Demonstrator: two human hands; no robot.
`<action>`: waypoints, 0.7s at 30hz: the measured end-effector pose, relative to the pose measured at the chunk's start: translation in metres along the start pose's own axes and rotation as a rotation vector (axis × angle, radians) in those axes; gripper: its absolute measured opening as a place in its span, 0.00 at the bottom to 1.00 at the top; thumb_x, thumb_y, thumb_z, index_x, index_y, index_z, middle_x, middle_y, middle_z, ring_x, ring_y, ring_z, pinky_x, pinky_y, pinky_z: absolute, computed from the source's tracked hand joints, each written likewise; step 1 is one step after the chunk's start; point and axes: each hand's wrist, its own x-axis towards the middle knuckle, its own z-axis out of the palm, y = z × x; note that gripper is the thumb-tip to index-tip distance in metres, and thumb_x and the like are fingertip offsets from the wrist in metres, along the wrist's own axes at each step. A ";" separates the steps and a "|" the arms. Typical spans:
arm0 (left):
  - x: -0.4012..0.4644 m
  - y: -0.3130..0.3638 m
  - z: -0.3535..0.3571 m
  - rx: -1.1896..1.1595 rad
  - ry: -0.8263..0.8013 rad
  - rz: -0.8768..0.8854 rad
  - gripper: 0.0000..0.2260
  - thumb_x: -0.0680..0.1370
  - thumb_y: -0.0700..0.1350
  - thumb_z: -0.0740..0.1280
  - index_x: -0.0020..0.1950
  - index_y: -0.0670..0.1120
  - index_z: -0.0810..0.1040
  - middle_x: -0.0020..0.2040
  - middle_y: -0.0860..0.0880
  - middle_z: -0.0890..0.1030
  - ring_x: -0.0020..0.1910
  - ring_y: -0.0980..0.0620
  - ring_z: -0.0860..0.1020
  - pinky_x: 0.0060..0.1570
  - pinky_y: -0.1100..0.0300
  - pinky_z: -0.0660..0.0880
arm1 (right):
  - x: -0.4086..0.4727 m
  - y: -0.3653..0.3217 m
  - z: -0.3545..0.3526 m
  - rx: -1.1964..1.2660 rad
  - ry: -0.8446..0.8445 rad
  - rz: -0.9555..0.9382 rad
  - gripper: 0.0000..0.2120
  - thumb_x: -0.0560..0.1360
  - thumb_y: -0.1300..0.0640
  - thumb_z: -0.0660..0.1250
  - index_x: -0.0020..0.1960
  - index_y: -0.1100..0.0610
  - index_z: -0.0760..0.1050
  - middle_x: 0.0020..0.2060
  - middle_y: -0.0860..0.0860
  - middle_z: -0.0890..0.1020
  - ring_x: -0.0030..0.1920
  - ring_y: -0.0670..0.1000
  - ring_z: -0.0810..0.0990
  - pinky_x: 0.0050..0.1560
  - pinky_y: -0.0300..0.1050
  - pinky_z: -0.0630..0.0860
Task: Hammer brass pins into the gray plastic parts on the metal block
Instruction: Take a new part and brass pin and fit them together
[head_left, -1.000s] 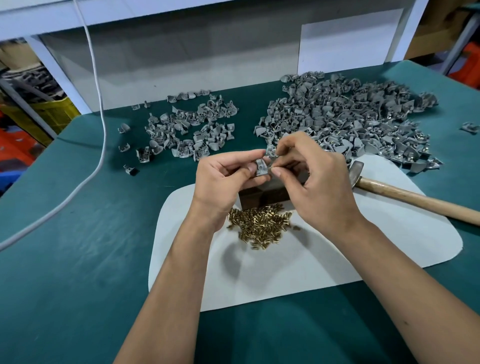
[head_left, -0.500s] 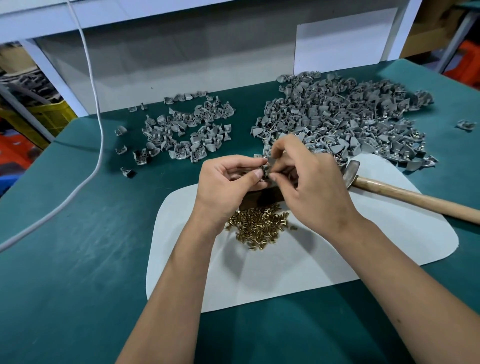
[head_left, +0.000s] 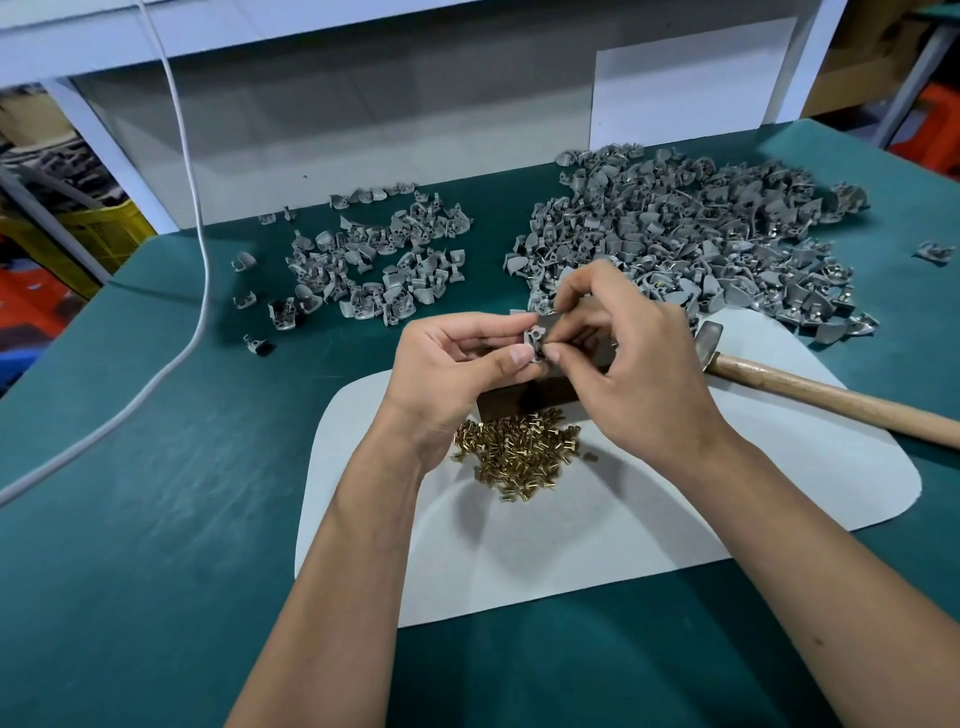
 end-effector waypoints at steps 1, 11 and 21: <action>0.000 0.000 0.000 -0.007 0.003 -0.001 0.13 0.70 0.27 0.73 0.53 0.35 0.84 0.44 0.39 0.86 0.42 0.45 0.86 0.45 0.58 0.84 | 0.000 -0.001 0.000 -0.005 0.002 -0.013 0.18 0.71 0.68 0.75 0.53 0.54 0.72 0.37 0.42 0.83 0.41 0.43 0.83 0.43 0.31 0.76; -0.002 -0.001 0.009 0.003 0.017 0.034 0.11 0.71 0.23 0.72 0.48 0.35 0.83 0.41 0.41 0.86 0.42 0.49 0.85 0.43 0.58 0.84 | -0.004 -0.002 0.005 -0.078 0.048 -0.051 0.18 0.69 0.73 0.71 0.52 0.56 0.73 0.39 0.47 0.80 0.41 0.44 0.81 0.43 0.37 0.78; 0.000 -0.003 0.010 -0.078 0.068 0.003 0.11 0.73 0.26 0.71 0.53 0.36 0.83 0.43 0.42 0.86 0.42 0.48 0.86 0.47 0.58 0.84 | -0.002 0.004 0.006 -0.039 0.103 -0.039 0.11 0.73 0.68 0.74 0.52 0.58 0.77 0.41 0.47 0.83 0.45 0.40 0.83 0.48 0.31 0.77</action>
